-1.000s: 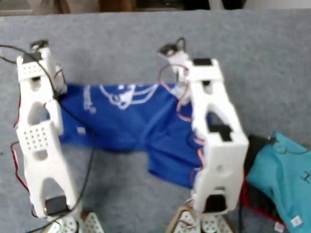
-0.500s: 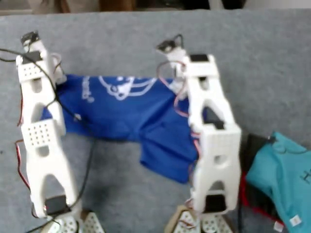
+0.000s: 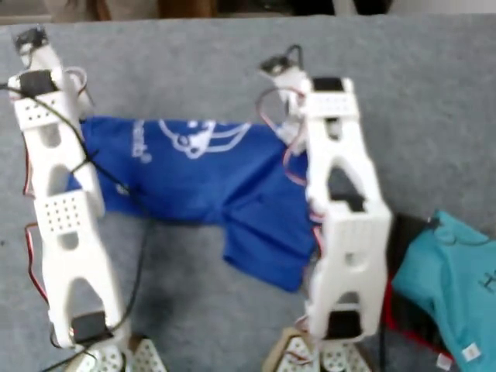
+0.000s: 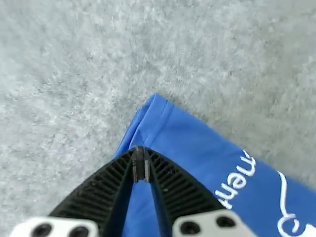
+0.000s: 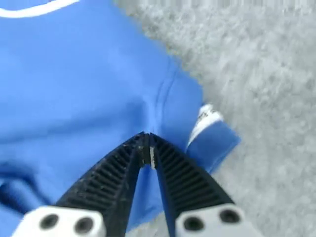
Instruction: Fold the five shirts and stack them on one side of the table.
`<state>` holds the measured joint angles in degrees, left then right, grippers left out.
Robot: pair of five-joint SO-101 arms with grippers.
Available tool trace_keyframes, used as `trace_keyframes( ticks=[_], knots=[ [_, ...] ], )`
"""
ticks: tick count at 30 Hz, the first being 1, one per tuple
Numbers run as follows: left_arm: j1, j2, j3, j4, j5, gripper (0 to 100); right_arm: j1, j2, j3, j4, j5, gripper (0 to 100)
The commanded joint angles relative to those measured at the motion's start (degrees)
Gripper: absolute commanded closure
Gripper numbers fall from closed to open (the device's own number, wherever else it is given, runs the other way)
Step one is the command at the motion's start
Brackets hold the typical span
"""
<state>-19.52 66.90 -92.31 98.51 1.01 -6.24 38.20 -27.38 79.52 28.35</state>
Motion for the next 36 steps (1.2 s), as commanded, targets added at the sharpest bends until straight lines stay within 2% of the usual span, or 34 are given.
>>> trace_keyframes(
  ticks=[1,7,12,14,19,26,31,36],
  knots=[
    [-0.5,-1.5,-3.5,2.4,-2.3,98,-1.9,-6.5,-2.5,5.9,-0.5,99.3],
    [-3.3,-1.4,-3.3,2.5,-2.8,98,-5.4,-9.7,-2.2,15.5,-0.3,99.3],
    [-4.0,1.7,-3.5,2.5,-4.1,98,-11.1,-15.3,3.1,18.3,0.4,99.2],
    [-4.0,3.2,-3.5,2.5,-4.1,98,-12.2,-17.2,6.4,17.8,0.1,97.0],
    [-4.0,5.2,-3.5,2.5,-6.3,98,-12.3,-18.2,14.5,13.0,-1.5,83.1],
    [-3.9,8.4,-3.6,-0.3,-6.6,98,-15.2,-18.6,21.7,12.2,-1.6,82.9],
    [-3.8,11.1,-3.6,-4.1,-6.7,98,-15.6,-18.3,23.0,9.6,-1.7,82.9],
    [-3.4,11.4,-3.6,-4.5,-6.7,98,-16.8,-18.2,23.1,9.8,-1.5,82.9]
  ],
)
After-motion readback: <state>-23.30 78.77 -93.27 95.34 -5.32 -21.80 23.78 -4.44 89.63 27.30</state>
